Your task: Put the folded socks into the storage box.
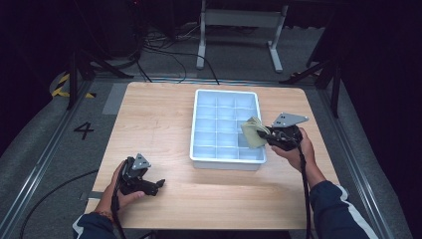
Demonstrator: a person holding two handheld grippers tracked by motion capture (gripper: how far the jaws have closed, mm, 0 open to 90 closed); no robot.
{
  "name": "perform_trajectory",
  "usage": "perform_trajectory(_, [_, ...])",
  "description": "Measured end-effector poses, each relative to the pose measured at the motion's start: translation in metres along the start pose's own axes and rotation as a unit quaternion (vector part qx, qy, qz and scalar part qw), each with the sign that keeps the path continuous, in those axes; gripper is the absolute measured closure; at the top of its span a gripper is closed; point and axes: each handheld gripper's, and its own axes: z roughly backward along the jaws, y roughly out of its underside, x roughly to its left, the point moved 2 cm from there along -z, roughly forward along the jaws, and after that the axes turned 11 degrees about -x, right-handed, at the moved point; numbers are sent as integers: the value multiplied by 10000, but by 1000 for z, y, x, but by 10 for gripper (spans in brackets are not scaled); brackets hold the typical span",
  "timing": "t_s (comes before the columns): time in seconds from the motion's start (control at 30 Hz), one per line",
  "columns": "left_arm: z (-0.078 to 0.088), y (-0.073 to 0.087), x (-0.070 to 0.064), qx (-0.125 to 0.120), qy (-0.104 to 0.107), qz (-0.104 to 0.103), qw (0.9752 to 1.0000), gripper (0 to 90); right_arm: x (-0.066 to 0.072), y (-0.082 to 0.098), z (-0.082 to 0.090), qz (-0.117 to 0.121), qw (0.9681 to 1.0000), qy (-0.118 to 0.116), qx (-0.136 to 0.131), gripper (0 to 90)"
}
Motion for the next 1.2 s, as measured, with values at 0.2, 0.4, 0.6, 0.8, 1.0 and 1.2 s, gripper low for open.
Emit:
perform_trajectory(0.2, [0,0,0,-4,2,-4,10000,3,0,1,-7,37,9999,-63,120,762])
perform_trajectory(0.4, [0,0,0,-4,2,-4,10000,2,7,0,-15,290,9990,-110,329,762])
perform_trajectory(0.6, [0,0,0,-5,3,-4,10000,2,12,0,-22,450,9972,-218,549,762])
perform_trajectory(0.8, [0,0,0,-5,3,-4,10000,2,19,3,-38,827,9894,-256,1164,762])
perform_trajectory(1.0, [0,0,0,2,-2,-4,10000,3,22,3,-48,1024,9799,-493,1642,763])
perform_trajectory(1.2, [0,0,0,-4,7,-8,10000,2,20,-4,-58,1166,9667,-826,2123,763])
